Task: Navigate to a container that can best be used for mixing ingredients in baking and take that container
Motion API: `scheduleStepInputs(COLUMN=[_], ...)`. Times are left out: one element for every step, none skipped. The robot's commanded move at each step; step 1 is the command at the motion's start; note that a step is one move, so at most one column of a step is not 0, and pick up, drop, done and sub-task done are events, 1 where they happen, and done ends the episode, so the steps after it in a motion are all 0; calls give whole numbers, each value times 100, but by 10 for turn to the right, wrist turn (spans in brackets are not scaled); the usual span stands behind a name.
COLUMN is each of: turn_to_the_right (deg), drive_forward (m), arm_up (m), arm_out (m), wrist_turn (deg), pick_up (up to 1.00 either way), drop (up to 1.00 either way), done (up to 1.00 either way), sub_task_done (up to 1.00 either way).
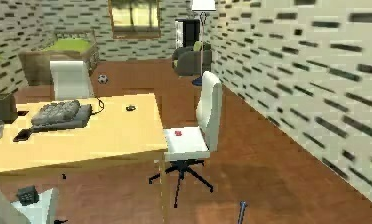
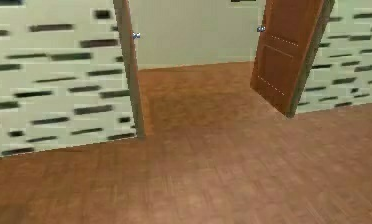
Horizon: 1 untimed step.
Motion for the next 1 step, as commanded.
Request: scheduleStepInputs(turn_to_the_right=[-360], drive_forward=[0], arm_up=[0], arm_out=[0], wrist_turn=[0], pick_up=[0], drop=[0], done=[0], sub_task_done=[0])
